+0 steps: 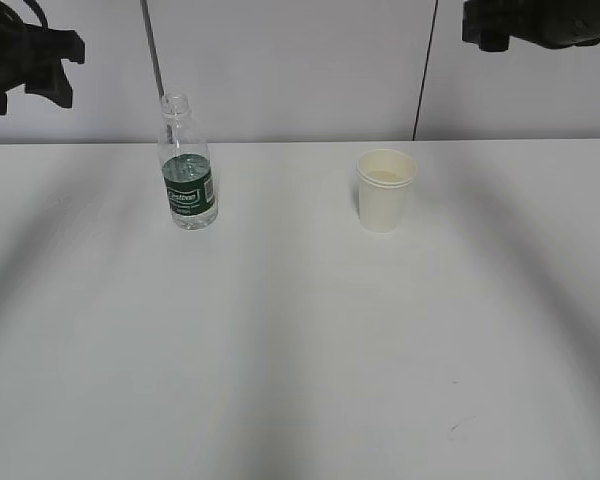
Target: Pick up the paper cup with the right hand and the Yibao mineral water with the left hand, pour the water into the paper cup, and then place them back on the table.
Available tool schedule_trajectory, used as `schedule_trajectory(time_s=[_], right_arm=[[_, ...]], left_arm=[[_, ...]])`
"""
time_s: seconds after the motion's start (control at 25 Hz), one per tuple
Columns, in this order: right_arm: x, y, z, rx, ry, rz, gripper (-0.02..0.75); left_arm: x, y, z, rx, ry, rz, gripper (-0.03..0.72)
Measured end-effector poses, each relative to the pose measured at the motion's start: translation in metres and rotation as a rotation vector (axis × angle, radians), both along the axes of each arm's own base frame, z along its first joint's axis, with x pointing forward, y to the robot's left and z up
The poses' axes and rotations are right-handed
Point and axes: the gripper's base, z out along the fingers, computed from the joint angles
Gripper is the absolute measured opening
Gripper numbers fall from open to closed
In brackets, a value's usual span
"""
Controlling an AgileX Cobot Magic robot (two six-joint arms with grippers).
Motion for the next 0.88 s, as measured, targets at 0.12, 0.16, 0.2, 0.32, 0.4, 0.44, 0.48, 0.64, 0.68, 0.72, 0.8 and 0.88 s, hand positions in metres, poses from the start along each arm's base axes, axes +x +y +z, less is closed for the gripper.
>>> schedule_trajectory(time_s=[0.12,0.16,0.2,0.32,0.4,0.44,0.48,0.64,0.68,0.72,0.8,0.88], right_arm=[[-0.002,-0.001,-0.002,0.022,0.055,-0.022,0.585],[-0.003,-0.001,-0.002,0.03,0.072,-0.029,0.585],[-0.003,-0.001,-0.002,0.039,0.093,-0.037,0.585],[-0.005,-0.002,0.004,0.047,0.146,-0.057,0.585],[-0.006,-0.003,0.011,0.043,0.182,-0.072,0.585],[-0.005,-0.003,0.017,0.045,0.192,-0.079,0.585],[-0.005,-0.004,0.02,0.047,0.218,-0.093,0.585],[-0.001,-0.005,0.035,0.038,0.328,-0.138,0.585],[0.0,-0.006,0.038,0.034,0.365,-0.15,0.585],[0.001,-0.006,0.042,0.03,0.392,-0.16,0.585],[0.002,-0.007,0.044,0.016,0.476,-0.184,0.585],[0.004,-0.007,0.047,0.009,0.536,-0.202,0.585]], left_arm=[[-0.003,-0.004,0.009,-0.016,0.044,-0.041,0.445],[-0.004,-0.004,0.013,-0.016,0.054,-0.053,0.445],[-0.004,-0.005,0.017,-0.02,0.06,-0.059,0.445],[-0.005,-0.006,0.028,-0.022,0.065,-0.078,0.444],[-0.005,-0.007,0.034,-0.025,0.063,-0.085,0.442],[-0.003,-0.007,0.037,-0.027,0.06,-0.087,0.442],[-0.001,-0.008,0.041,-0.027,0.052,-0.092,0.442],[0.009,-0.012,0.044,-0.046,0.088,-0.106,0.442],[0.01,-0.013,0.043,-0.048,0.097,-0.109,0.441],[0.01,-0.013,0.044,-0.047,0.1,-0.112,0.44],[0.01,-0.013,0.045,-0.046,0.101,-0.112,0.441],[0.01,-0.013,0.045,-0.044,0.106,-0.114,0.441]])
